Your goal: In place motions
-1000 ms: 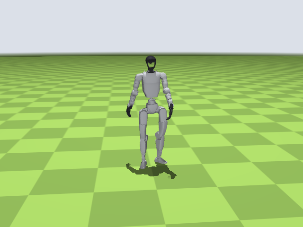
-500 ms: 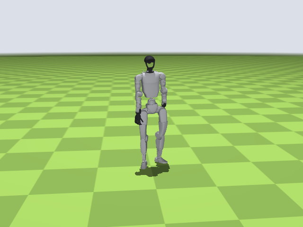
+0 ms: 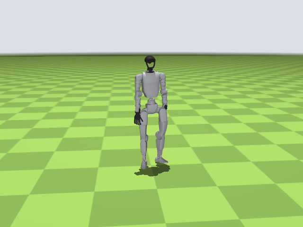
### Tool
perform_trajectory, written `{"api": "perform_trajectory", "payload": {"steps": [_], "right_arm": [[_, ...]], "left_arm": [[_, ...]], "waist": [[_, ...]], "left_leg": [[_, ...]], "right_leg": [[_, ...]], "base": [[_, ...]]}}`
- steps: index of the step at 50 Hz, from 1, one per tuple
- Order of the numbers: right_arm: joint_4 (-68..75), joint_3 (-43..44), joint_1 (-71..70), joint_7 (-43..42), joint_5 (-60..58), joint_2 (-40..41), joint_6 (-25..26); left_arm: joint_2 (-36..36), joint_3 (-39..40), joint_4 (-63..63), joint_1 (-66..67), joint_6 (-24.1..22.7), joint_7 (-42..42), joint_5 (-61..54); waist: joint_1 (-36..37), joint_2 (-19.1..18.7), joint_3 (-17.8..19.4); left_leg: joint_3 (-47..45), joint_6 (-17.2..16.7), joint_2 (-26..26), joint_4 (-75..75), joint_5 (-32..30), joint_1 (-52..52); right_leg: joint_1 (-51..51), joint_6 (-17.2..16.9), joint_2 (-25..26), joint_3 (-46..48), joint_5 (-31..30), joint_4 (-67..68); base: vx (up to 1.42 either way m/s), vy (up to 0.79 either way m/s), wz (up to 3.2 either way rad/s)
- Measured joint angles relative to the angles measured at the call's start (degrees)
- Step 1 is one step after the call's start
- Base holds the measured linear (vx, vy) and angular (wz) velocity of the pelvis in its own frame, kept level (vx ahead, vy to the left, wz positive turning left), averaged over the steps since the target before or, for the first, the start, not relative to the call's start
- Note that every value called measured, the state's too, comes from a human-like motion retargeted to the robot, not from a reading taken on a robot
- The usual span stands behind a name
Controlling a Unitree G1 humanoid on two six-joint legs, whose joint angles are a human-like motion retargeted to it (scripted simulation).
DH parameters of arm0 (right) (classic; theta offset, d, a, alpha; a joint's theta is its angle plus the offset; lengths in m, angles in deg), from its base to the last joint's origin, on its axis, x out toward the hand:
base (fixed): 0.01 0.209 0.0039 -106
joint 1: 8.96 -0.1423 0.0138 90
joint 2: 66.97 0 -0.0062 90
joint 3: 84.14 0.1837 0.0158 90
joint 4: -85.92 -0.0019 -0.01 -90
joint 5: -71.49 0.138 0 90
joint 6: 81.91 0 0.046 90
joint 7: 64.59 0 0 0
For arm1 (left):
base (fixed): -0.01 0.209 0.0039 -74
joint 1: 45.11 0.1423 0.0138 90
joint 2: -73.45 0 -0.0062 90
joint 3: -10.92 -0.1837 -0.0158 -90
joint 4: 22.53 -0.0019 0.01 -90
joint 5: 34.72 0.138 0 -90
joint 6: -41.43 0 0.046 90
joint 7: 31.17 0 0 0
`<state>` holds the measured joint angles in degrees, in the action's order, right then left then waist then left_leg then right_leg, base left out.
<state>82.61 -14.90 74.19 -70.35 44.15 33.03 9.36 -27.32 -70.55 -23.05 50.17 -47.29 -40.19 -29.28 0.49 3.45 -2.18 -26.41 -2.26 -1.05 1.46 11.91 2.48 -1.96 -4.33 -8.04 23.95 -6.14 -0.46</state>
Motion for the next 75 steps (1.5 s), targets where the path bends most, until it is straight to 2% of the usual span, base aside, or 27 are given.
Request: {"api": "perform_trajectory", "payload": {"steps": [3,6,10,15,20,25,28,31,33,38,43,47,55,59,67,72,75], "right_arm": [[10.1,7.64,5.64,-6.3,3.34,-2.17,4.89],[10.71,16.21,13.14,-7.81,8.9,-5.96,7.25],[10.71,26.47,19.69,-3.53,14.45,-10.87,4.83],[10.71,32.3,23.45,3.59,16.47,-15.09,7.53],[10.71,30.98,22.63,1.47,17.02,-14.33,9.98],[7.8,26.99,17.64,-5.46,13.24,-8.65,3.93],[-0.5,21.61,15.47,-9.86,9.19,-5.63,1.71],[-9.14,14.16,12.58,-8.73,5.12,-4.95,-1.61],[-14.23,9.61,10.13,-7.5,2.83,-5.48,-3.21],[-23.94,4.64,5.67,-1.2,0.46,-6.87,-3.98],[-26.33,7.42,5.39,10.88,3.52,-6.66,-2.95],[-21.46,9.9,6.75,14.68,6.72,-6.36,-1.74],[-1.22,13.73,8.87,6.46,2.67,-6.48,2.36],[4.41,17.13,11.28,3.78,4.39,-5.89,4.1],[4.54,22.88,14.33,5.72,10.4,-5.53,4.06],[2.41,22.66,13.23,7.03,9.79,-5.76,4.31],[0.05,22.31,12.55,7.77,9.0,-5.97,4.1]], "left_arm": [[0.3,-2.65,5.47,-9.59,-1.39,-4.13,0.04],[-0.07,-3.33,13.22,-16.82,-3.9,-6.37,-0.95],[0.14,-3.13,24.22,-22.37,-7.35,-7.19,-3.2],[2.07,-3.64,32.34,-22.99,-9.47,-7.36,-3.4],[2.98,-6.02,29.29,-20.0,-9.48,-5.53,0.82],[1.98,-6.39,14.97,-14.29,-6.94,-3.56,6.82],[1.22,-3.81,3.59,-9.76,-2.59,-3.67,9.46],[0.21,0.54,-5.45,-3.57,1.79,-3.85,10.2],[-0.53,3.38,-6.88,2.23,4.39,-4.17,9.9],[-1.54,10.2,-5.82,15.42,3.17,-3.47,10.94],[-1.02,13.57,-6.2,19.77,3.9,-2.03,8.84],[-0.45,13.65,-5.14,17.79,4.07,-1.06,6.15],[-1.53,8.9,3.99,5.8,1.75,-3.18,4.25],[-1.65,4.98,9.66,1.11,-0.3,-3.93,2.91],[1.44,-0.93,14.42,-3.44,-2.16,-3.18,4.18],[2.52,-0.83,13.04,-3.29,-1.68,-2.62,5.98],[2.46,0.17,12.33,-2.22,-1.6,-2.27,6.6]], "waist": [[-0.11,0.26,0.33],[-0.66,0.37,0.81],[-2.29,0.29,1.26],[-3.69,0.03,1.55],[-3.57,-0.57,1.65],[-3.98,-1.08,1.34],[-4.15,-1.49,1.09],[-4.15,-1.89,0.93],[-3.91,-2.08,1.05],[-2.75,-2.09,1.31],[-2.13,-1.49,1.88],[-1.84,-1.1,1.79],[-0.58,-1.13,1.67],[-1.48,-1.21,0.84],[-5.04,-2.01,-0.44],[-6.46,-1.95,-0.2],[-6.87,-1.17,0.53]], "left_leg": [[0.21,0.21,-0.12,-0.01,0.03,0.0],[0.06,0.27,-0.1,0.02,0.1,-0.21],[-0.59,0.21,-0.05,0.01,0.18,-0.3],[-1.57,0.03,-0.08,-0.05,0.33,0.2],[-1.86,0.12,-0.2,-0.26,0.51,0.72],[-1.38,0.35,-0.28,-0.7,0.5,0.92],[-1.79,0.37,-0.06,-1.0,0.45,1.09],[-2.99,0.19,0.41,-1.26,0.42,1.32],[-4.05,0.03,0.7,-1.46,0.4,1.56],[-5.76,-0.37,1.27,-1.65,0.19,1.74],[-4.51,-0.35,1.43,-1.29,-0.26,1.21],[-2.91,-0.18,1.4,-0.98,-0.68,0.34],[-0.25,-0.22,1.75,-0.03,-1.64,-1.27],[0.57,-0.33,2.19,0.15,-2.29,-1.96],[-0.57,-1.49,3.63,0.67,-3.74,-0.83],[-1.57,-3.81,5.23,4.8,-4.65,0.11],[-2.21,-4.27,6.09,11.18,-7.2,-1.12]], "right_leg": [[-0.49,-0.12,-0.2,0.82,-0.12,-0.19],[-0.53,-0.19,-0.29,1.17,-0.2,-0.28],[-0.31,-0.13,-0.34,1.01,-0.43,-0.37],[-0.14,0.01,-0.36,0.35,-0.7,-0.29],[-0.19,0.13,-0.25,-0.23,-0.67,-0.1],[-0.09,0.38,0.13,-1.23,-0.24,0.13],[0.37,0.59,0.65,-2.31,-0.14,0.2],[1.32,0.85,1.27,-3.88,-0.26,0.37],[1.97,1.11,1.73,-4.99,-0.39,0.45],[3.22,1.52,2.41,-6.82,-0.58,0.67],[2.69,1.4,2.05,-5.47,-0.23,0.48],[1.92,1.23,1.55,-3.42,0.24,0.22],[0.28,0.87,0.99,-0.19,1.48,-0.12],[0.03,0.59,1.22,0.46,2.53,-0.01],[-0.51,0.55,2.71,-0.95,4.58,0.39],[-0.81,1.0,3.42,-3.51,5.55,1.28],[-1.32,1.34,2.9,-5.31,5.88,1.64]], "base": [[-0.06,0.08,0.03],[-0.04,0.01,-0.08],[0.0,0.0,-0.15],[0.01,-0.01,-0.25],[0.0,0.0,-0.04],[0.0,0.0,0.0],[0.01,0.0,-0.08],[-0.01,-0.05,-0.39],[-0.02,0.0,-0.53],[-0.01,-0.02,-0.32],[-0.02,-0.04,0.32],[-0.03,-0.04,0.55],[-0.03,-0.03,0.44],[-0.07,-0.15,0.26],[0.0,-0.13,-0.12],[0.02,-0.09,-0.49],[0.04,0.01,-0.41]]}}
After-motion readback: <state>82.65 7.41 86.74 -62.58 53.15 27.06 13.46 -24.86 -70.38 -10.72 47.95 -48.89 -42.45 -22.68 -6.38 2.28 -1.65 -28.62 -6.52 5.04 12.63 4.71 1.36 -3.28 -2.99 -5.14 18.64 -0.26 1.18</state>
